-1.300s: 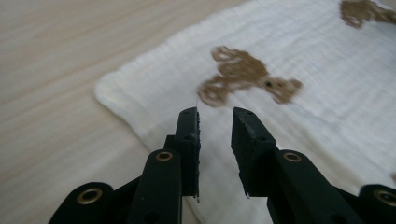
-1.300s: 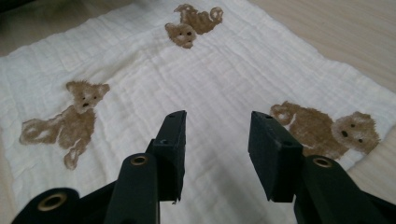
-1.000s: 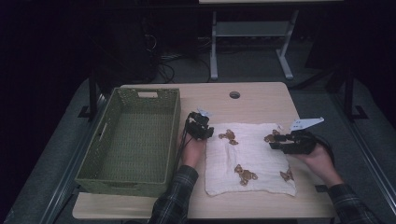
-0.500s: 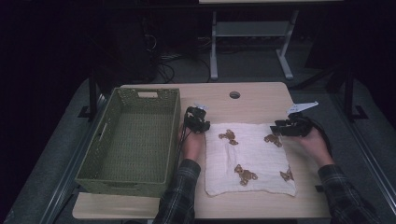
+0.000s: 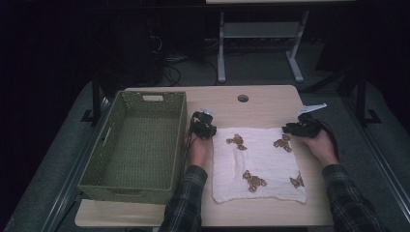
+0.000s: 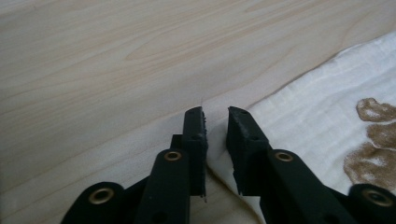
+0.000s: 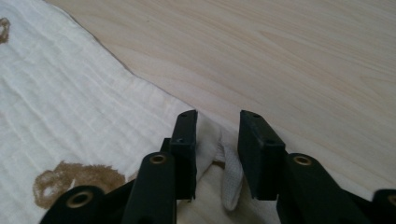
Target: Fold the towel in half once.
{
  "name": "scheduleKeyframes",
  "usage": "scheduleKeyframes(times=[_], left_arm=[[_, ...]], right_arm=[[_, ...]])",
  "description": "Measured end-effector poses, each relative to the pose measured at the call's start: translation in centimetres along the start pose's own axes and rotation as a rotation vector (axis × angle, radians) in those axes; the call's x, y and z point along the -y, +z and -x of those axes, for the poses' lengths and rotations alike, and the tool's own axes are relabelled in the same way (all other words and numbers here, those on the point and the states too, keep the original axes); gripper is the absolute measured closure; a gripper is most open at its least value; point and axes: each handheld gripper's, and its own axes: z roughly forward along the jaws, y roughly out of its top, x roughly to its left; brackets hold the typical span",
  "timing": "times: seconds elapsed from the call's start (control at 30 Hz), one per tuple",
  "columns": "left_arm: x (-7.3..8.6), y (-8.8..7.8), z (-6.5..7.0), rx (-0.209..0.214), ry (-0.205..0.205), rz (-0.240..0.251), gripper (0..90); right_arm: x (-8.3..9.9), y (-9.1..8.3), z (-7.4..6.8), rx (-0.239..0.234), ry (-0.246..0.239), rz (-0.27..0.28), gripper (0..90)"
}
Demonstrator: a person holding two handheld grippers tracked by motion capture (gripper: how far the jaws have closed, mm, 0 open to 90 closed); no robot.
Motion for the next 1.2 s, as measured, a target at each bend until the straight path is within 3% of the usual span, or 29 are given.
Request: scheduleKeyframes(times=[0.13,0.23,0.4,0.53,0.63,0.8,1.07,1.2], left_arm=[[-0.1,0.0,0.1,0.018,-0.003,-0.002,85.6],[-0.1,0.0,-0.1,0.026,-0.029,-0.004,86.9],[-0.2,0.0,-0.3,0.023,-0.055,0.013,87.3],[-0.8,-0.6,-0.4,0.022,-0.066,0.049,87.4],[-1.9,-1.4,-0.4,0.013,-0.055,0.069,87.4],[-3.3,-3.2,-0.4,0.000,-0.040,0.120,87.4],[-2.7,-5.4,0.6,0.041,-0.019,0.123,87.3],[-2.2,-6.3,1.4,0.066,-0.008,0.128,87.3]], right_arm=[[0.2,-0.1,-0.1,-0.005,-0.002,0.002,82.5],[0.2,-0.1,-0.2,-0.006,-0.007,0.000,86.3],[-0.1,-0.3,-0.3,0.014,-0.011,0.004,87.1],[-0.7,-1.2,-0.1,0.013,0.003,0.046,87.2],[-1.3,-2.1,0.1,0.005,0.012,0.092,87.2],[-2.4,-4.4,-0.3,0.016,-0.023,0.153,87.2],[-1.9,-6.8,-1.2,-0.003,-0.056,0.166,86.9],[-1.1,-7.8,-1.4,-0.015,-0.047,0.171,86.8]])
